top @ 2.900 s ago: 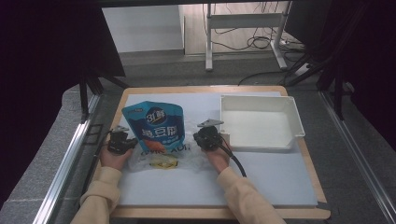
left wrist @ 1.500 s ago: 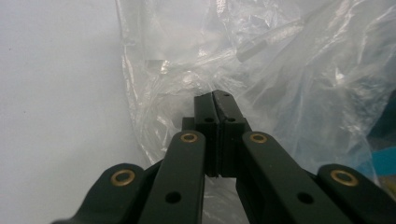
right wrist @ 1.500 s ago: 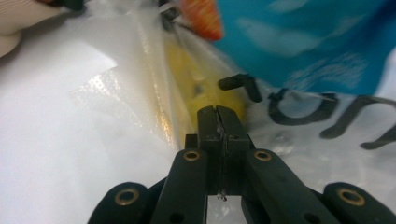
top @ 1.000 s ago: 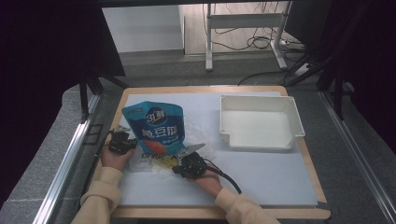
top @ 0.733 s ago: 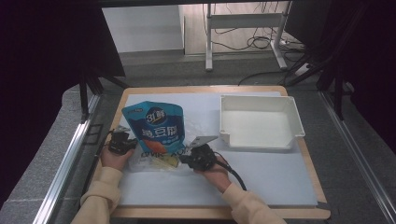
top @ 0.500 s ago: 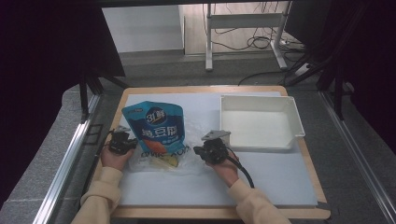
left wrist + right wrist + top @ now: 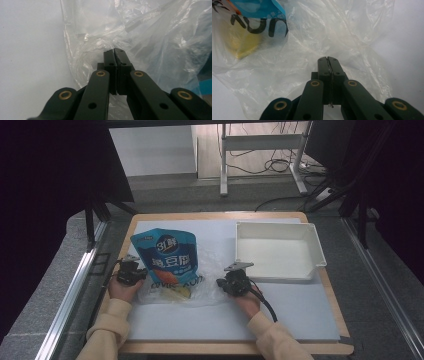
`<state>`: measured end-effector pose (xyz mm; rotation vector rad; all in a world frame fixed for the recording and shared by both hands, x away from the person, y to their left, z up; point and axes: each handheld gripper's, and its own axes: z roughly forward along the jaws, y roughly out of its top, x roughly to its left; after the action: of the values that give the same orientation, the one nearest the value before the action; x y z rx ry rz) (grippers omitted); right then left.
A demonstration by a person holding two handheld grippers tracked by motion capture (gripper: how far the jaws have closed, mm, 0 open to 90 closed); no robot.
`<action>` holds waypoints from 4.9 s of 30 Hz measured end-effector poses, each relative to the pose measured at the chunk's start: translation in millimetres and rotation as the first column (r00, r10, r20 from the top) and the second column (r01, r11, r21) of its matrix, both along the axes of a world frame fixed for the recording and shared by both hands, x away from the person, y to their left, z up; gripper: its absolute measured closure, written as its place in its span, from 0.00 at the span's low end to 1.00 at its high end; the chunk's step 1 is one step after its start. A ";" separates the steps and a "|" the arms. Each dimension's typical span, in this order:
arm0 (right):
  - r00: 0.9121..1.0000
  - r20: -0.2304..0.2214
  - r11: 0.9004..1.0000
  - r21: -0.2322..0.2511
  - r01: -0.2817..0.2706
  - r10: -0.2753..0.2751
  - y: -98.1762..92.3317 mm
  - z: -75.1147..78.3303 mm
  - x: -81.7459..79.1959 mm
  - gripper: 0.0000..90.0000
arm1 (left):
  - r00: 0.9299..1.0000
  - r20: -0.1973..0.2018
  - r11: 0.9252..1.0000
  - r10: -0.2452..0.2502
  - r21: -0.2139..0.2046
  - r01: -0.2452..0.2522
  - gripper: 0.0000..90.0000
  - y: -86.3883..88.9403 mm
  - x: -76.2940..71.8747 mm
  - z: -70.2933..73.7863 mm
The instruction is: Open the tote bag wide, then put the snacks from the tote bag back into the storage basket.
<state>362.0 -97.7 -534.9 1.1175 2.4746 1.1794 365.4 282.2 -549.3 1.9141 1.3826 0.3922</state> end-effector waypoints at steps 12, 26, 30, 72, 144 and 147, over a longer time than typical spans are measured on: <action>1.000 0.006 1.000 0.011 -0.007 0.007 0.3 3.6 0.1 0.99 | 0.995 0.101 0.986 0.012 -0.168 0.005 0.88 20.4 -11.9 26.6; 0.998 0.054 0.996 0.075 -0.046 0.042 -3.0 25.3 -3.7 0.88 | 0.979 0.202 0.969 0.002 -0.242 0.048 0.50 42.6 -33.5 54.2; 0.995 0.086 0.992 0.111 -0.068 0.059 -4.1 38.8 -8.0 0.84 | 0.977 0.213 0.971 -0.003 -0.234 0.054 0.47 42.8 -42.0 59.3; 0.971 0.221 0.975 0.179 -0.136 0.095 -3.0 93.8 -3.5 0.48 | 0.976 0.209 0.985 -0.065 -0.144 0.096 0.42 20.1 -75.8 71.0; 0.929 0.270 0.928 0.205 -0.312 0.253 84.3 129.2 29.9 0.84 | 0.976 0.206 0.987 -0.063 -0.134 0.092 0.42 17.8 -76.6 69.6; 0.924 0.271 0.921 0.210 -0.328 0.268 83.4 128.6 31.8 0.88 | 0.977 0.206 0.986 -0.062 -0.136 0.092 0.42 17.6 -76.6 69.6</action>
<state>393.7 -14.4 -406.4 0.6050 2.4132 1.6465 288.8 299.8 -479.8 1.7516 1.1687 0.4234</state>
